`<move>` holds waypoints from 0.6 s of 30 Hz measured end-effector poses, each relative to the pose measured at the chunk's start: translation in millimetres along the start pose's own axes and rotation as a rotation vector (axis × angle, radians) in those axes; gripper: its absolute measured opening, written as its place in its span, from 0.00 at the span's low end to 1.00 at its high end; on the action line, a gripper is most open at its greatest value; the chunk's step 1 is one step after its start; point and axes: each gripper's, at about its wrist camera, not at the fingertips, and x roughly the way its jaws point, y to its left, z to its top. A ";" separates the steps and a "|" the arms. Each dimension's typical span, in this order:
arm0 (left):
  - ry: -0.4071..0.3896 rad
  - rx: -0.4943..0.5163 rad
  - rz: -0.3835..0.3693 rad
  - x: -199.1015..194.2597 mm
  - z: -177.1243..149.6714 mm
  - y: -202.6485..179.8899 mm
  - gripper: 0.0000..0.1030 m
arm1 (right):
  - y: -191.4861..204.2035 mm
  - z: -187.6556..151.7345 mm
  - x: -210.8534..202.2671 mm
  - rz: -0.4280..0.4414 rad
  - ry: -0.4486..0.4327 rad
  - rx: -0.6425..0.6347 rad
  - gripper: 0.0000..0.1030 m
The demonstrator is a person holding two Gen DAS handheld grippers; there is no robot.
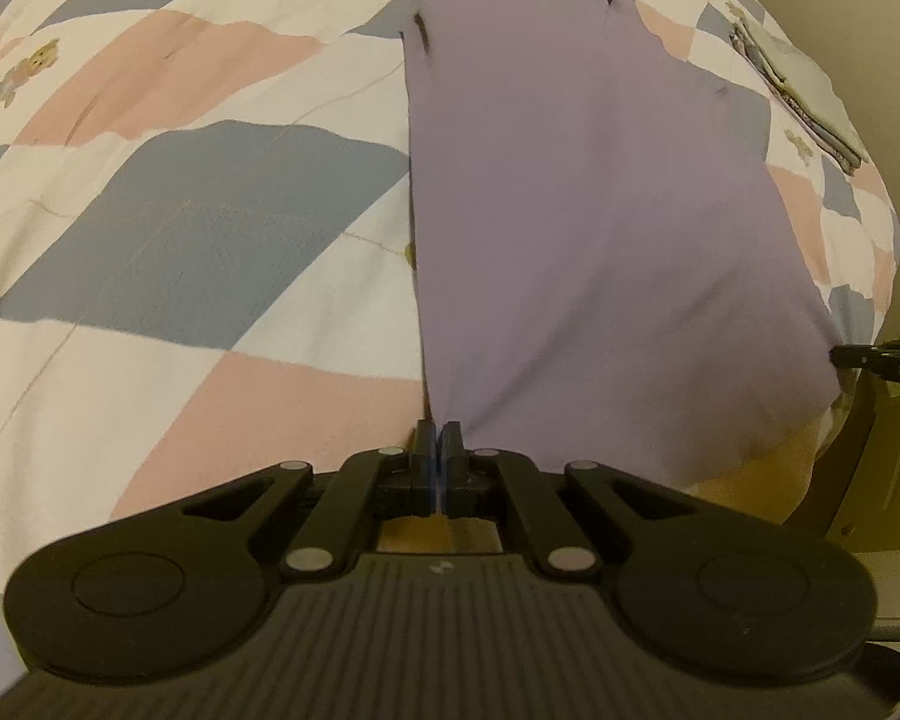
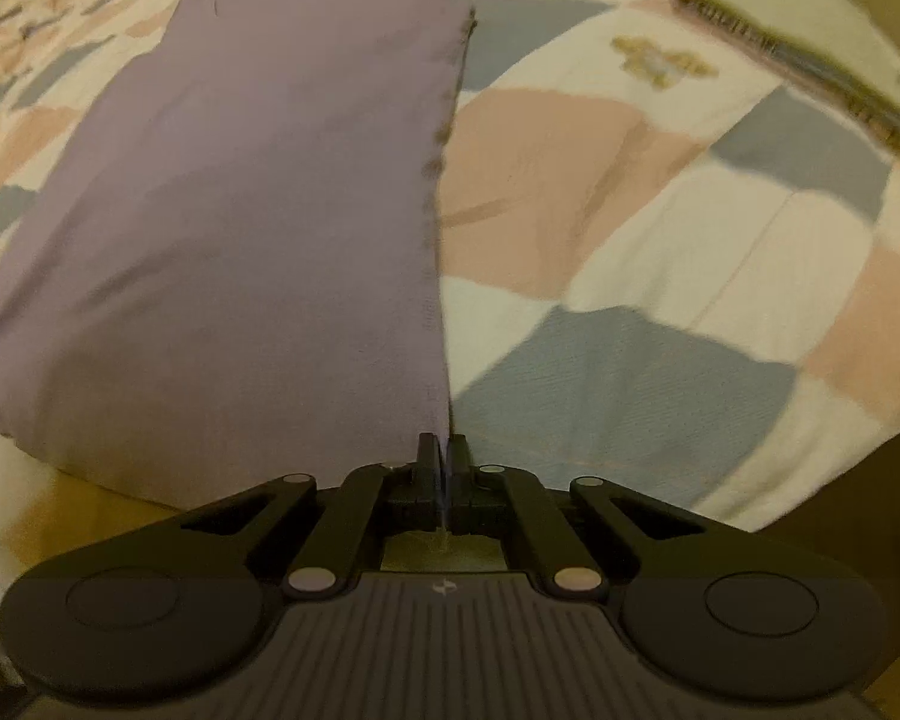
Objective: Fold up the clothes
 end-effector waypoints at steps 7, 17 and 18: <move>0.007 0.010 -0.012 -11.1 11.9 -3.7 0.00 | 2.5 8.6 1.0 -0.020 0.066 -0.028 0.00; -0.144 -0.028 0.031 -37.1 80.7 36.7 0.03 | 5.8 65.8 -33.7 -0.070 -0.092 -0.040 0.23; -0.154 -0.030 0.032 -35.1 90.9 38.2 0.03 | 7.3 76.7 -33.6 -0.056 -0.111 -0.054 0.28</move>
